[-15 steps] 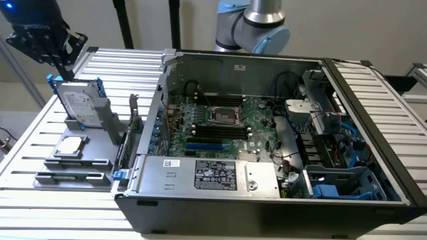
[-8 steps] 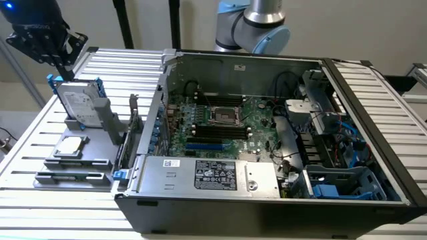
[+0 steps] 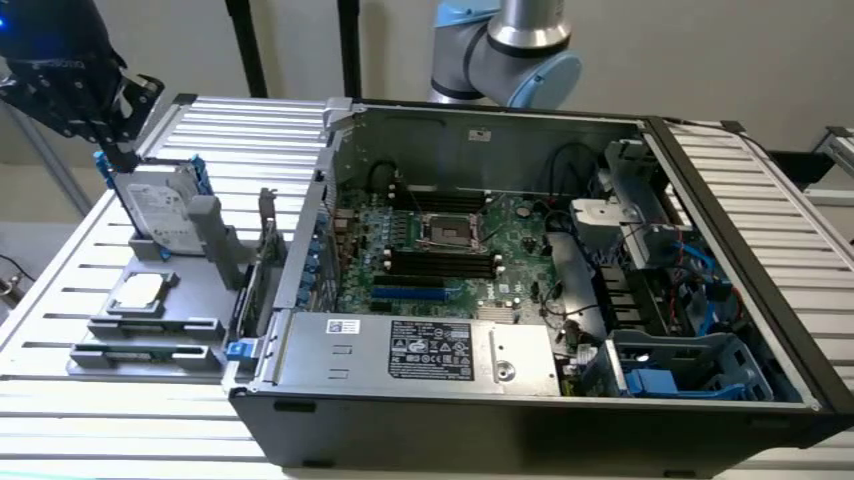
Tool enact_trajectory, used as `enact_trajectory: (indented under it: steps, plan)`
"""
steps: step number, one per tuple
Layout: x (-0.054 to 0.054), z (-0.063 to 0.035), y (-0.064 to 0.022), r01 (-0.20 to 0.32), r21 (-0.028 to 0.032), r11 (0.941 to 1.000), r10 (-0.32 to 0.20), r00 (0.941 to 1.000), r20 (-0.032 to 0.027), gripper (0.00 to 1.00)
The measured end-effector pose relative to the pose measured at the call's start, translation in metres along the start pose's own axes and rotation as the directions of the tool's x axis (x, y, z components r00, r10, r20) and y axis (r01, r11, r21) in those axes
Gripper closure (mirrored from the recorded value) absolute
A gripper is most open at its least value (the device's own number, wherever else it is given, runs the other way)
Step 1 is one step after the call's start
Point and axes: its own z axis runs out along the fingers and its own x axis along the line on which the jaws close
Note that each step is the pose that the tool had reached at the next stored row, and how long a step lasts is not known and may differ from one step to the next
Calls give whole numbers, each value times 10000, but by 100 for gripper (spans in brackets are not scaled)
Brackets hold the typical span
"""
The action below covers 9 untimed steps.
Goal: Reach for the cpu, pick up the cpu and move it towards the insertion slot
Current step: 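Pick up the cpu and move it towards the insertion slot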
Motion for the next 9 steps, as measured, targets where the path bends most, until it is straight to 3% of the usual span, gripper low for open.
enact_trajectory:
  steps: [4,9]
  plan:
    - [89,21,-118,0,0,10000,0,10000,1,89]
    - [303,70,-154,1,0,10000,-1,10000,1,89]
